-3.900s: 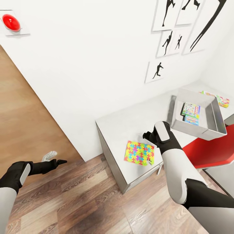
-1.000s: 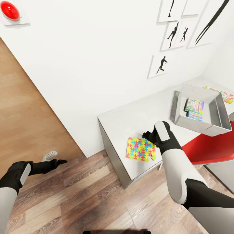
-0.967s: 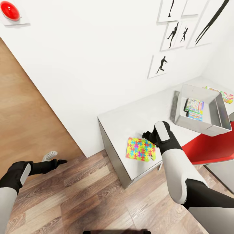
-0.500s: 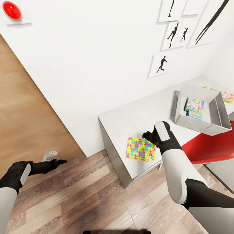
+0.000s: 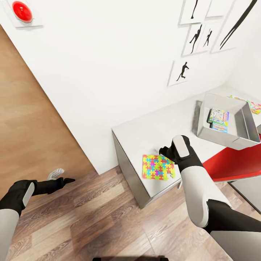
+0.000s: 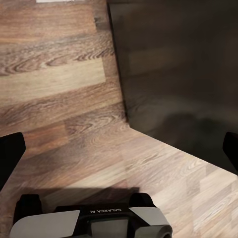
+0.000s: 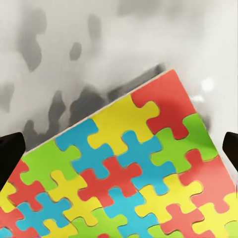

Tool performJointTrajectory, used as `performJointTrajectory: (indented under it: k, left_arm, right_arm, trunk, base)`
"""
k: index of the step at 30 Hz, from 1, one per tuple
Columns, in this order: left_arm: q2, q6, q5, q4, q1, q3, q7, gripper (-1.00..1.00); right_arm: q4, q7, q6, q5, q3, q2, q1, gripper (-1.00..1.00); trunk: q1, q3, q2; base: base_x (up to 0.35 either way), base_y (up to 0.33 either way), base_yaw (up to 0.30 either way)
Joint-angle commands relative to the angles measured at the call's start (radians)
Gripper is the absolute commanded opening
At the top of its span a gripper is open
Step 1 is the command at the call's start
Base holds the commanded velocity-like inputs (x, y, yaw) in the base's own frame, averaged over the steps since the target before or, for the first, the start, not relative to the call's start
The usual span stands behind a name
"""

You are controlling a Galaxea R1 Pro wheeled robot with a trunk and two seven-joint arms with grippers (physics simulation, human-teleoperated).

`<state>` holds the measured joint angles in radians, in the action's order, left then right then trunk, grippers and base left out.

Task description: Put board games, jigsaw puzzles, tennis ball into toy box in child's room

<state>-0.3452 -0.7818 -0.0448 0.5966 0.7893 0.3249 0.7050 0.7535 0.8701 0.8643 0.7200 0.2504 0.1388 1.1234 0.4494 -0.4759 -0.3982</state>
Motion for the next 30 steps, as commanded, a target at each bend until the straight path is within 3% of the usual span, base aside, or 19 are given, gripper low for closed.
performJointTrajectory:
  k: [1, 30]
  left_arm:
    - [0.0, -0.008, -0.004, 0.0, 0.001, 0.002, 0.001, 1.0]
    - [0.0, -0.008, -0.004, 0.0, 0.001, 0.002, 0.001, 1.0]
  right_arm:
    - [0.002, 0.01, 0.001, 0.01, 0.003, 0.001, 0.001, 1.0]
    - [0.001, 0.01, 0.001, 0.01, 0.004, 0.001, 0.001, 1.0]
  trunk:
    - [0.001, -0.002, -0.002]
    - [0.001, -0.002, -0.002]
  base:
    - [-0.001, 0.057, 0.0]
    - [-0.025, 0.072, 0.0]
